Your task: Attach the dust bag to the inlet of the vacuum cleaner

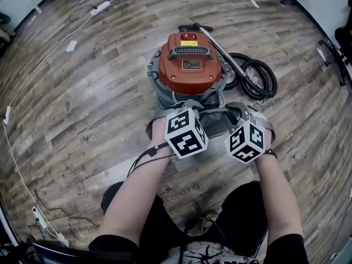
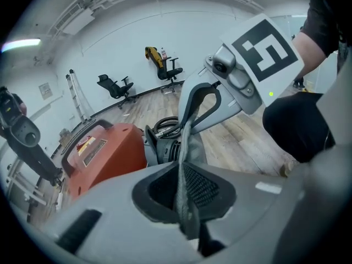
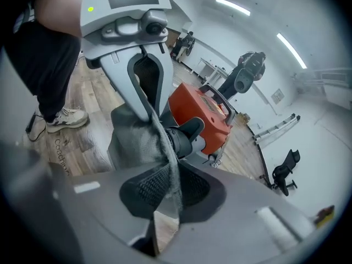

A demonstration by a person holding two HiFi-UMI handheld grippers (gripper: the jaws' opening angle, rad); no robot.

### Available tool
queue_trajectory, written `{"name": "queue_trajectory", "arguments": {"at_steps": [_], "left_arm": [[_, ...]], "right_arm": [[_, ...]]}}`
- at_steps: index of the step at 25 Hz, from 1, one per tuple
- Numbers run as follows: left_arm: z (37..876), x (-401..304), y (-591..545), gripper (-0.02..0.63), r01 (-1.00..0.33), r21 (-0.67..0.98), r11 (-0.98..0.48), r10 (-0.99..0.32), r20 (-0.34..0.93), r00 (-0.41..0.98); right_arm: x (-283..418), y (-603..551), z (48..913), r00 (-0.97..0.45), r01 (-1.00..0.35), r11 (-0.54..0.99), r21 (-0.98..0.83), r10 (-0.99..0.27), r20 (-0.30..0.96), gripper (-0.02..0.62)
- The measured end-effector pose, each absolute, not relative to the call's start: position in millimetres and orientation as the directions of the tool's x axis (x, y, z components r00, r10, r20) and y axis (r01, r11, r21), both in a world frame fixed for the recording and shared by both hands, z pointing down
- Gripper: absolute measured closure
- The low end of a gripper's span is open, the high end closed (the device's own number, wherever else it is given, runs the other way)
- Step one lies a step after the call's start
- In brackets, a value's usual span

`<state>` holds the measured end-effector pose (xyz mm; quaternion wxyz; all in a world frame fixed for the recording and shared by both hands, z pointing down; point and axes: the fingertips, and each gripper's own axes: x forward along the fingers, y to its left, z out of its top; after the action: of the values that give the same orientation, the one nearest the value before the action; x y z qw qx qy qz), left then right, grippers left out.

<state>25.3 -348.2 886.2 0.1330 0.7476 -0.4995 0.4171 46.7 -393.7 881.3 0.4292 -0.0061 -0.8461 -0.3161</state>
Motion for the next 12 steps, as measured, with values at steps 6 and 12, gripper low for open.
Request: {"name": "queue_trajectory", "arguments": {"at_steps": [6, 12], "left_arm": [[886.6, 27.2, -348.8, 0.574, -0.851, -0.224, -0.474, -0.64, 0.752, 0.159], [883.3, 36.2, -344.5, 0.472, -0.846, -0.189, -0.499, -0.646, 0.732, 0.218]], "right_arm": [[48.1, -394.5, 884.6, -0.638, 0.263, 0.801, 0.538, -0.274, 0.72, 0.535], [51.5, -393.4, 885.4, -0.646, 0.261, 0.804, 0.533, -0.265, 0.716, 0.434]]}}
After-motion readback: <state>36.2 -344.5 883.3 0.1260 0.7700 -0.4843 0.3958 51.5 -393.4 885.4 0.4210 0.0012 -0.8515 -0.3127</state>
